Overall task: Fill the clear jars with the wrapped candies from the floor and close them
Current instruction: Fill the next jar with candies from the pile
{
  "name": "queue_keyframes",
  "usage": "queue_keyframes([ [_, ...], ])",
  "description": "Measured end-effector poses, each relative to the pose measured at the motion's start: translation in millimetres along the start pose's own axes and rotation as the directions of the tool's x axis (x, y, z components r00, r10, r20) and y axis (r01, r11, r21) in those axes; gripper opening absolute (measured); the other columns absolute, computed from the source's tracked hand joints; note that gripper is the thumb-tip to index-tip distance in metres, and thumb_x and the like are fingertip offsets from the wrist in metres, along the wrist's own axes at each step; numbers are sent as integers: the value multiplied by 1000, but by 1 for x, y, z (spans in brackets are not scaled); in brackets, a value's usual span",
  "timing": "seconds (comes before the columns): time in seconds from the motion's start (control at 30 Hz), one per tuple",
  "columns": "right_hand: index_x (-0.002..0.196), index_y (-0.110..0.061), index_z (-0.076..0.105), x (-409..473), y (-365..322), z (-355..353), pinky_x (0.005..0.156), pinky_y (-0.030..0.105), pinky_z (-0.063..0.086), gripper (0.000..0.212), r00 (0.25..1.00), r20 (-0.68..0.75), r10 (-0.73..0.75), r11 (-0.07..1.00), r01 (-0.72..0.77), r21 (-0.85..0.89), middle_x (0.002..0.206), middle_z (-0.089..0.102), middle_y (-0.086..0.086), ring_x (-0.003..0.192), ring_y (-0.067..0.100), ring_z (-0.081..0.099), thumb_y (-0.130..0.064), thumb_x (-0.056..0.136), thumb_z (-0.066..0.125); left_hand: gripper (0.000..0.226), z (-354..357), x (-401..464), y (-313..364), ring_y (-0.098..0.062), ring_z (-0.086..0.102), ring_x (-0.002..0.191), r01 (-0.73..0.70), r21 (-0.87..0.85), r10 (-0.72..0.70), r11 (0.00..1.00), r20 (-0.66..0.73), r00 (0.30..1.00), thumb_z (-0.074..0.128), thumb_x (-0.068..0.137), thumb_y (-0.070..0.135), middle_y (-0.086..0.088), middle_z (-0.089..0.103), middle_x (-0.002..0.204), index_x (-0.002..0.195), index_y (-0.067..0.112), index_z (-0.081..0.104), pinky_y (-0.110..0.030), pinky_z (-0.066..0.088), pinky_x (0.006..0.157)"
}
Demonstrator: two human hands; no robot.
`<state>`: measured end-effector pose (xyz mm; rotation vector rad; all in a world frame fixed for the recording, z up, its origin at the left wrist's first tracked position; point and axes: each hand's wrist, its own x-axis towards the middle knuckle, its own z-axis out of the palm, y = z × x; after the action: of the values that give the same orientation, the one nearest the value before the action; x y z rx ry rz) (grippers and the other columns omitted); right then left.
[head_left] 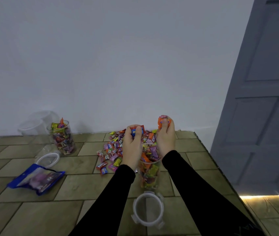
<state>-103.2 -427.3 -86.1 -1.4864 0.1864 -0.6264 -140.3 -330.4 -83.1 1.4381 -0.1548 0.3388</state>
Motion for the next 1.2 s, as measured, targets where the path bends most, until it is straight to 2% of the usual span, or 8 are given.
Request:
queue_keyframes([
  [0.07,116,-13,50,1,-2,-2,74,32,39,32,1000,19,-10,1000,11,-16,82,48,-12,74,6,44,-37,103,32,13,0,3,-3,-18,46,72,31,-42,-32,999,-6,999,52,99,28,-4,55,81,93,21,62,-33,39,66],
  [0.17,109,-16,49,2,-1,0,66,27,38,29,999,32,-35,999,37,-40,77,46,-13,69,6,42,-38,103,31,14,1,5,-1,-20,49,68,46,-99,-49,994,-27,998,58,94,11,2,61,78,87,19,67,-24,42,60],
  [0.33,113,-11,51,6,1,1,70,32,37,34,999,18,-29,998,30,-49,76,47,-10,76,16,47,-36,103,31,28,-1,7,-4,-18,60,83,-30,-71,33,997,51,998,56,86,-10,-3,66,83,88,15,67,-32,50,80],
  [0.53,117,-11,52,7,2,3,73,28,39,33,999,32,-42,998,44,-46,81,50,-11,81,15,50,-34,104,31,22,-2,11,-9,-10,61,81,-65,-32,67,997,66,996,68,86,3,-2,69,90,100,20,63,-24,53,75],
  [0.73,116,-10,52,7,1,3,67,23,40,33,998,32,-46,998,47,-43,83,53,-10,79,14,51,-33,104,32,15,0,15,-12,-7,65,83,-24,-45,28,999,88,996,74,83,12,-1,69,89,96,15,65,-21,53,73],
  [1.0,117,-12,52,6,1,2,62,20,37,34,998,42,-49,996,52,-76,77,49,-11,69,7,47,-35,104,31,26,-4,12,-15,-19,68,99,-55,-89,56,995,17,998,48,100,24,-8,72,101,99,5,66,-25,52,87],
  [1.1,117,-15,51,6,1,3,61,21,36,32,998,46,-48,996,52,-72,73,46,-13,64,4,43,-37,104,31,43,-6,5,-28,-16,63,106,66,-59,-67,996,-19,998,33,103,39,-4,69,110,104,10,65,-30,47,92],
  [1.2,115,-17,51,5,1,3,61,22,36,31,997,53,-48,997,51,-60,73,46,-13,64,5,43,-37,103,31,56,-4,-3,-36,-17,66,103,309,-163,-305,937,49,951,28,96,57,-4,71,109,103,17,67,-32,51,93],
])
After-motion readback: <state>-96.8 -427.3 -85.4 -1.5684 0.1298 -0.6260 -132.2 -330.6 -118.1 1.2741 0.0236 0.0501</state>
